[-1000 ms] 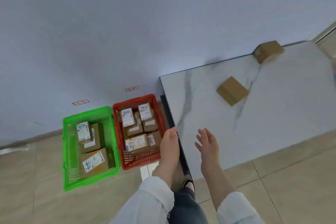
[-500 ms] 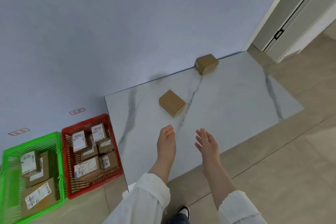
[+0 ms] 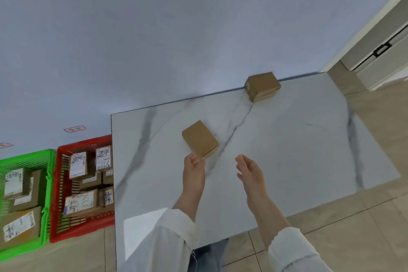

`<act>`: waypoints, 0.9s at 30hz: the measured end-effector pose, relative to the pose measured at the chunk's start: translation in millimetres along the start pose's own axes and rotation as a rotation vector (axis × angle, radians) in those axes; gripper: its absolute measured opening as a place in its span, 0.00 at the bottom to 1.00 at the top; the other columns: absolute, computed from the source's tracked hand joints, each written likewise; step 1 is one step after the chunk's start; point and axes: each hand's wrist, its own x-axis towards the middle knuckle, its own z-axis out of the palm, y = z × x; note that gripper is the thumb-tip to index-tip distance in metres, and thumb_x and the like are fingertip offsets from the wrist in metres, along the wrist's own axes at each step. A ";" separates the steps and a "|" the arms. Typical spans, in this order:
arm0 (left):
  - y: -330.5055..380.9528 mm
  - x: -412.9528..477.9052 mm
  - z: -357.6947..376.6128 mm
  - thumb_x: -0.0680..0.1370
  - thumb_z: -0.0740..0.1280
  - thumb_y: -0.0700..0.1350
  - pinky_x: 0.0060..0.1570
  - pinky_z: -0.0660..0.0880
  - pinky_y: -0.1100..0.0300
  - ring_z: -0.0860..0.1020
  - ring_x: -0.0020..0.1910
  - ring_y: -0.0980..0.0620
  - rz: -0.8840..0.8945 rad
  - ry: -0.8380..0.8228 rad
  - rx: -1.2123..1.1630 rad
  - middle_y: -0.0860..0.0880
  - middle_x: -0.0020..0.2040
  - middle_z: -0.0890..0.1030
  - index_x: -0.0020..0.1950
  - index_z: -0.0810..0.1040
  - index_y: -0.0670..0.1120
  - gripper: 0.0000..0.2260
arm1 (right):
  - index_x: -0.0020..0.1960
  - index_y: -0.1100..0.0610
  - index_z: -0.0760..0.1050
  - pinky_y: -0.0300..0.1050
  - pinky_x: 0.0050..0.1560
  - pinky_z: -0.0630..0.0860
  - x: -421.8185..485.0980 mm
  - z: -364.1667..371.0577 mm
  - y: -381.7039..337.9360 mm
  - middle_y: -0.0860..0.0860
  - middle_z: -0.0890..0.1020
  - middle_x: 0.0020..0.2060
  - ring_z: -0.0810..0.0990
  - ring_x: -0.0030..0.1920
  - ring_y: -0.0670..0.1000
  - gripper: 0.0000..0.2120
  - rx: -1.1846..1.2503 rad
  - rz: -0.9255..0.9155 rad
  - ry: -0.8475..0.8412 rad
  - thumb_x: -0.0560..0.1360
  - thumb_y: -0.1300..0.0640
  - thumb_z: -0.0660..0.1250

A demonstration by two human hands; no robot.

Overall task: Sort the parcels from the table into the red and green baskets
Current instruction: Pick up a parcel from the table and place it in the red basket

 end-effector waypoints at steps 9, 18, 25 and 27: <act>-20.5 138.4 32.9 0.78 0.61 0.53 0.69 0.59 0.51 0.61 0.73 0.46 -0.197 0.142 -0.084 0.45 0.76 0.58 0.76 0.49 0.50 0.31 | 0.70 0.53 0.65 0.42 0.66 0.62 157.1 39.0 22.2 0.47 0.71 0.68 0.67 0.69 0.48 0.28 -0.305 0.039 -0.186 0.74 0.43 0.65; -44.3 200.2 60.0 0.78 0.61 0.54 0.63 0.69 0.54 0.72 0.64 0.51 -0.228 0.249 -0.294 0.50 0.67 0.71 0.73 0.59 0.50 0.25 | 0.68 0.54 0.69 0.42 0.61 0.71 251.8 78.8 44.9 0.50 0.77 0.61 0.76 0.60 0.49 0.27 -0.471 0.014 -0.405 0.71 0.51 0.71; 6.9 161.0 83.9 0.76 0.63 0.57 0.59 0.72 0.54 0.72 0.59 0.52 -0.185 0.290 -0.289 0.49 0.64 0.70 0.72 0.58 0.49 0.29 | 0.63 0.53 0.74 0.39 0.54 0.75 246.0 23.0 -8.7 0.51 0.81 0.56 0.79 0.55 0.48 0.25 -0.369 0.007 -0.470 0.68 0.57 0.75; 32.1 145.8 88.0 0.74 0.65 0.57 0.55 0.73 0.55 0.72 0.58 0.51 -0.121 0.290 -0.274 0.49 0.65 0.69 0.74 0.56 0.49 0.32 | 0.63 0.53 0.74 0.37 0.53 0.75 235.0 5.6 -39.4 0.50 0.80 0.56 0.79 0.56 0.48 0.25 -0.324 -0.039 -0.498 0.68 0.59 0.74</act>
